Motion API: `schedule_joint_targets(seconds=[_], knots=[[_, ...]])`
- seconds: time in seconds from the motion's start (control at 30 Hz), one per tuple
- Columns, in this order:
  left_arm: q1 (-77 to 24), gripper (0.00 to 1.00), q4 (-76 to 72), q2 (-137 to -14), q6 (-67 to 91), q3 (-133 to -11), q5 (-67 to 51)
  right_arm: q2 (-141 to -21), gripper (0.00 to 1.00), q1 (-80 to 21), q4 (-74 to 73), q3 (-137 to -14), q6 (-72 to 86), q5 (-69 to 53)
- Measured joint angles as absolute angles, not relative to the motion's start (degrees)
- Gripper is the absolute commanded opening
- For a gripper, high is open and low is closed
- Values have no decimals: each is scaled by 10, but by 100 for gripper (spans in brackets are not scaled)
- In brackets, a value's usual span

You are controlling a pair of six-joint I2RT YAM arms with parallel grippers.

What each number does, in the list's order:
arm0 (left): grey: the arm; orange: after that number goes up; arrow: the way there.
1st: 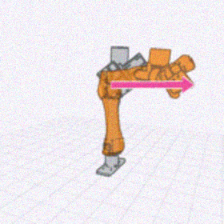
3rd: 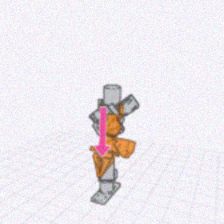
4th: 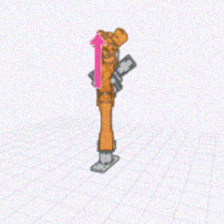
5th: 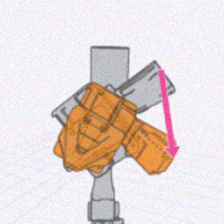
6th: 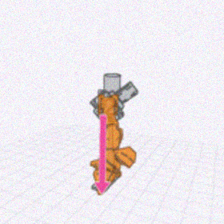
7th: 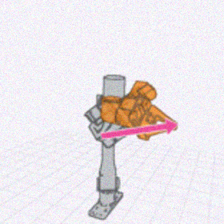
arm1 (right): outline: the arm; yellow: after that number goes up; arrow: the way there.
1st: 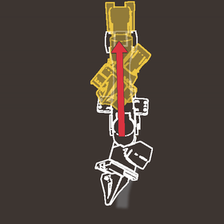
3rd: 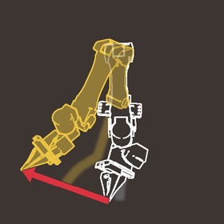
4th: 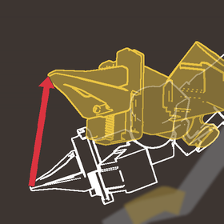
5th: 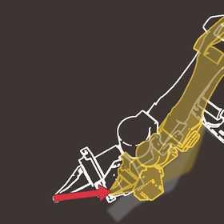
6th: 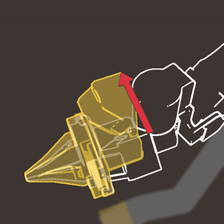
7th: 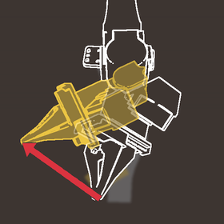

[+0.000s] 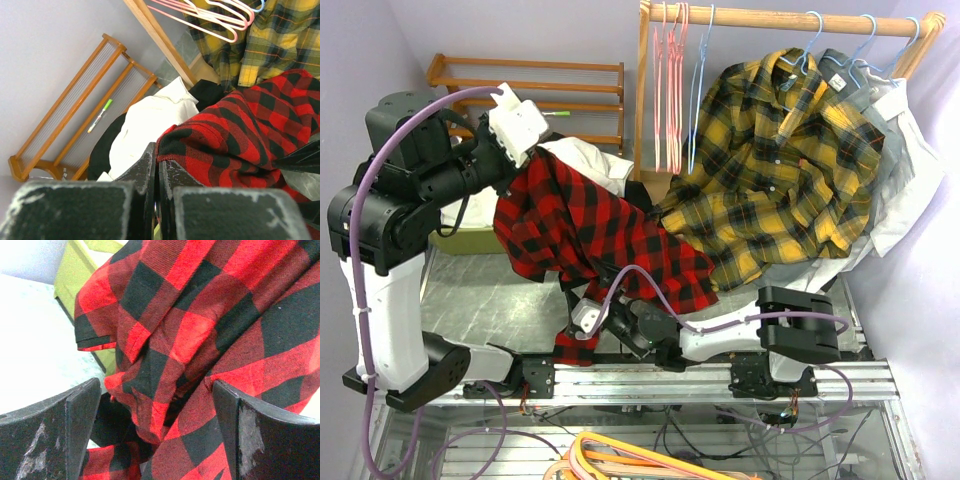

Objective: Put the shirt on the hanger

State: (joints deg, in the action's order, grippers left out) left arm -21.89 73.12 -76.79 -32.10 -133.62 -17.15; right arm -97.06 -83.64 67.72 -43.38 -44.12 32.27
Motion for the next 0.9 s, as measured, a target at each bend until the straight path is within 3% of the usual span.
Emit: schedule_joint_targets(seconds=[0.13, 0.23, 0.3, 0.4, 0.43, 0.7, 0.9], knots=[[-219, 7, 731, -767, -321, -1332, -171, -988, 88, -833, 665, -446, -437, 306], [-219, 7, 731, -767, -321, -1331, -171, -995, 74, -829, 651, -452, -425, 297], [-219, 7, 731, -767, -321, -1330, -171, -999, 53, -822, 644, -455, -415, 291], [-219, 7, 731, -767, -321, -1329, -172, -1005, 8, -809, 633, -461, -399, 286], [-219, 7, 731, -767, -321, -1329, -172, -1006, 0, -805, 629, -461, -393, 286], [-219, 7, 731, -766, -319, -1325, -170, -963, 0, -799, 566, -461, -368, 305], [-219, 7, 717, -757, -324, -1288, -124, -724, 0, -800, 405, -443, -252, 258]])
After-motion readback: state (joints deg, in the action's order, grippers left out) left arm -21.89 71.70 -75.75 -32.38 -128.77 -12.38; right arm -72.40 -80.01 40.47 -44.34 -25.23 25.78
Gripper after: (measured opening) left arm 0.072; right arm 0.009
